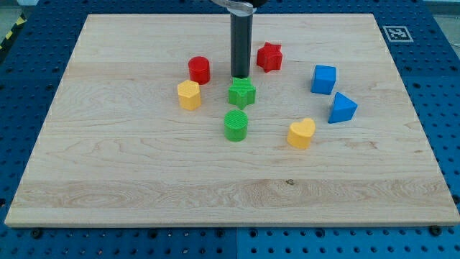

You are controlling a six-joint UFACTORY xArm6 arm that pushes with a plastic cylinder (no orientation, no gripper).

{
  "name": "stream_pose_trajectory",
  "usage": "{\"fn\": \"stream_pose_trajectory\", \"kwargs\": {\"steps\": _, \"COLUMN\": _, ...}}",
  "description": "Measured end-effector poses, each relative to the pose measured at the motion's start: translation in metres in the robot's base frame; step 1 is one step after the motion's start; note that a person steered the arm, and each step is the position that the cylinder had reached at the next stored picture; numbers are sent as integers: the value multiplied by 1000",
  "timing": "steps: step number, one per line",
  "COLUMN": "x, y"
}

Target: Slide the green star diagonally in between the green star and the yellow heart

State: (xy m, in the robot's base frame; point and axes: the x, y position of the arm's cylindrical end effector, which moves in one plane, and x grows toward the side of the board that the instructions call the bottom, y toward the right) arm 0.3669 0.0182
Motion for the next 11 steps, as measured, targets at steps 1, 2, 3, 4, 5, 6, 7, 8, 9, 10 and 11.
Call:
{"fn": "stream_pose_trajectory", "kwargs": {"steps": 1, "x": 9, "y": 19}}
{"fn": "stream_pose_trajectory", "kwargs": {"steps": 2, "x": 16, "y": 38}}
{"fn": "stream_pose_trajectory", "kwargs": {"steps": 3, "x": 32, "y": 44}}
{"fn": "stream_pose_trajectory", "kwargs": {"steps": 4, "x": 46, "y": 45}}
{"fn": "stream_pose_trajectory", "kwargs": {"steps": 5, "x": 57, "y": 48}}
{"fn": "stream_pose_trajectory", "kwargs": {"steps": 6, "x": 70, "y": 49}}
{"fn": "stream_pose_trajectory", "kwargs": {"steps": 7, "x": 78, "y": 49}}
{"fn": "stream_pose_trajectory", "kwargs": {"steps": 8, "x": 78, "y": 49}}
{"fn": "stream_pose_trajectory", "kwargs": {"steps": 9, "x": 78, "y": 45}}
{"fn": "stream_pose_trajectory", "kwargs": {"steps": 10, "x": 78, "y": 45}}
{"fn": "stream_pose_trajectory", "kwargs": {"steps": 11, "x": 78, "y": 36}}
